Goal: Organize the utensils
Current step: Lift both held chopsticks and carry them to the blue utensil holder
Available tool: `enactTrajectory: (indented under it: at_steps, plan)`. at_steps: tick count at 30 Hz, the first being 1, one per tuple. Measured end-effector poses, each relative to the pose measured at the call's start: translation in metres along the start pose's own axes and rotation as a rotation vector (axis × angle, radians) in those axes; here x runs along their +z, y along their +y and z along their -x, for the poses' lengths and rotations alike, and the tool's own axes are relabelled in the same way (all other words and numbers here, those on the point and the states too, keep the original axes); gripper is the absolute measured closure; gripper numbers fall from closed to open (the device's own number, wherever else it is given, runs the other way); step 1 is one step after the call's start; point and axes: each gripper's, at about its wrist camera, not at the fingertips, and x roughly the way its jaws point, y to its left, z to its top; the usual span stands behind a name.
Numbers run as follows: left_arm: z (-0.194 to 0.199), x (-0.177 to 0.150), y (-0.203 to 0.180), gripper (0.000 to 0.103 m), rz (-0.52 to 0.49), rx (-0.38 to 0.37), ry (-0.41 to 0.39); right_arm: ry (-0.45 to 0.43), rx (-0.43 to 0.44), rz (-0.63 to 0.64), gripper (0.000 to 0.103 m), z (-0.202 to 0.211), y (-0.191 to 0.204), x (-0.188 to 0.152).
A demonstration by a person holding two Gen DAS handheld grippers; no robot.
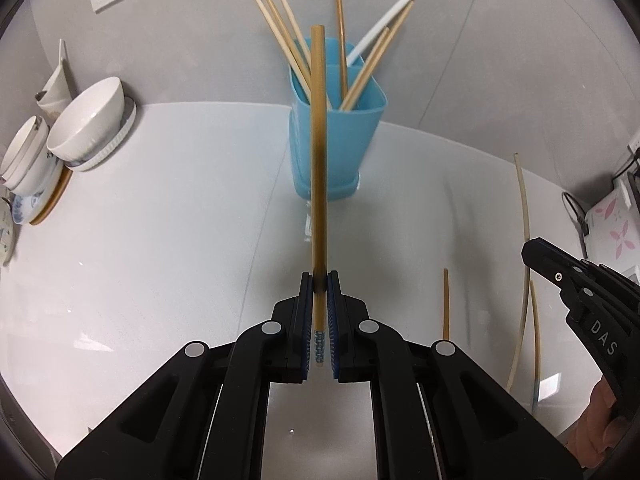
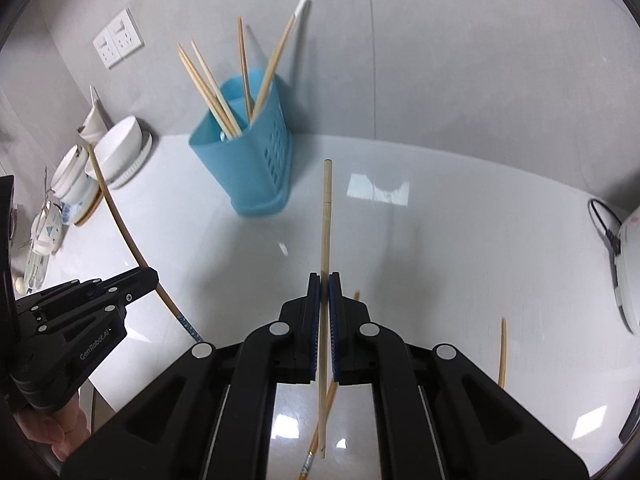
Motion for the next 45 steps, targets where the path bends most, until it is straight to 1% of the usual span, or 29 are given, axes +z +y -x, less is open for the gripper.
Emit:
enactTrajectory:
  at_steps: [7, 15, 25, 32, 38, 45]
  plan:
    - [0.020, 0.026, 0.007, 0.096, 0.009, -0.005, -0.052, -0.068, 0.005, 0.004, 0.099, 0.009, 0.002, 0.022]
    - [0.044, 0.064, 0.010, 0.096, 0.001, -0.008, -0.116, -0.143, 0.021, 0.006, 0.099, 0.020, 0.006, 0.048]
    - [0.066, 0.114, 0.011, 0.096, 0.003, -0.052, -0.167, -0.229, 0.053, 0.003, 0.099, 0.029, 0.011, 0.080]
    - [0.082, 0.148, 0.007, 0.096, 0.002, -0.063, -0.216, -0.274, 0.064, 0.006, 0.099, 0.032, 0.013, 0.101]
    - [0.075, 0.166, 0.003, 0.096, -0.003, -0.070, -0.238, -0.301, 0.075, 0.004, 0.099, 0.029, 0.013, 0.115]
    - [0.042, 0.176, 0.002, 0.096, -0.009, -0.071, -0.234, -0.310, 0.081, -0.013, 0.099, 0.019, 0.011, 0.126]
